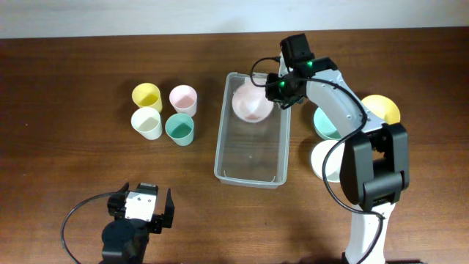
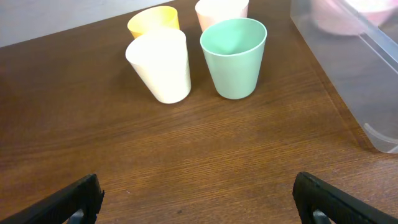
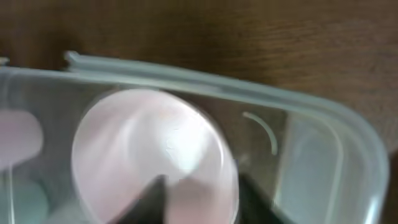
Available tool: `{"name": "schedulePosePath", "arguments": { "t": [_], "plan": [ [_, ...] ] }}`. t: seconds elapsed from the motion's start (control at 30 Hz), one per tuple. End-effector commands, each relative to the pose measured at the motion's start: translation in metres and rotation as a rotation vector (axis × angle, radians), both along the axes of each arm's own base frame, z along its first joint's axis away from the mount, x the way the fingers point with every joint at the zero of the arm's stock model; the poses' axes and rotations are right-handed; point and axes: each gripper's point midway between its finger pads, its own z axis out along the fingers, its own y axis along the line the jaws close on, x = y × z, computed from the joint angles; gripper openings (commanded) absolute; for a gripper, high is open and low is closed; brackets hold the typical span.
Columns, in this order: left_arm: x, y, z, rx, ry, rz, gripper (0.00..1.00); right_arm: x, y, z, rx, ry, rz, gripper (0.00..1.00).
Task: Pack container
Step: 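Lower the pink bowl into the clear container and release, then grasp the yellow bowl with the right gripper and lift it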
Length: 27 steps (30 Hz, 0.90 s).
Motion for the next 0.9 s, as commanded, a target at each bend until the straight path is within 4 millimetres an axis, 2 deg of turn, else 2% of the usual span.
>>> {"name": "schedulePosePath", "arguments": {
  "t": [0.0,0.1,0.13,0.2,0.23,0.27,0.3,0.4,0.43,0.5,0.53,0.67,0.77,0.87],
  "plan": [
    [0.001,0.000,0.000,-0.010,-0.004,0.005,1.00,0.005,0.009,0.040,0.045,-0.068,0.070,0.47],
    [0.001,0.000,0.000,-0.010,-0.004,0.005,1.00,-0.001,0.004,0.087,0.045,-0.112,0.065,0.48],
    [0.001,0.000,0.000,-0.010,-0.004,0.005,1.00,-0.013,-0.009,0.127,0.029,-0.133,0.044,0.48],
    [0.001,0.000,0.000,-0.010,-0.004,0.005,1.00,-0.029,-0.033,0.164,-0.016,-0.148,-0.004,0.50],
    [0.001,0.000,0.000,-0.010,-0.004,0.005,1.00,-0.041,-0.056,0.186,-0.057,-0.154,-0.050,0.53],
    [0.001,0.000,0.000,-0.010,-0.004,0.004,1.00,-0.051,-0.074,0.198,-0.087,-0.154,-0.089,0.58],
    [0.001,0.000,0.000,-0.010,-0.004,0.005,1.00,-0.066,-0.100,0.211,-0.115,-0.146,-0.144,0.67],
    [0.001,0.000,0.000,-0.010,-0.004,0.004,1.00,-0.087,-0.152,0.222,-0.129,-0.113,-0.267,0.70],
    [0.001,0.000,0.000,-0.010,-0.004,0.005,1.00,-0.095,-0.180,0.219,-0.135,-0.079,-0.335,0.70],
    [0.001,0.000,0.000,-0.010,-0.004,0.004,1.00,-0.102,-0.210,0.211,-0.141,-0.034,-0.406,0.70],
    [0.001,0.000,0.000,-0.010,-0.004,0.005,1.00,-0.106,-0.232,0.200,-0.149,-0.001,-0.448,0.70],
    [0.001,0.000,0.000,-0.010,-0.004,0.005,1.00,-0.107,-0.279,0.159,-0.148,0.067,-0.556,0.70],
    [0.001,0.000,0.000,-0.010,-0.004,0.004,1.00,-0.101,-0.307,0.119,-0.145,0.098,-0.610,0.70],
    [0.001,0.000,0.000,-0.010,-0.004,0.004,1.00,-0.095,-0.334,0.060,-0.132,0.160,-0.660,0.71]
  ]
}}
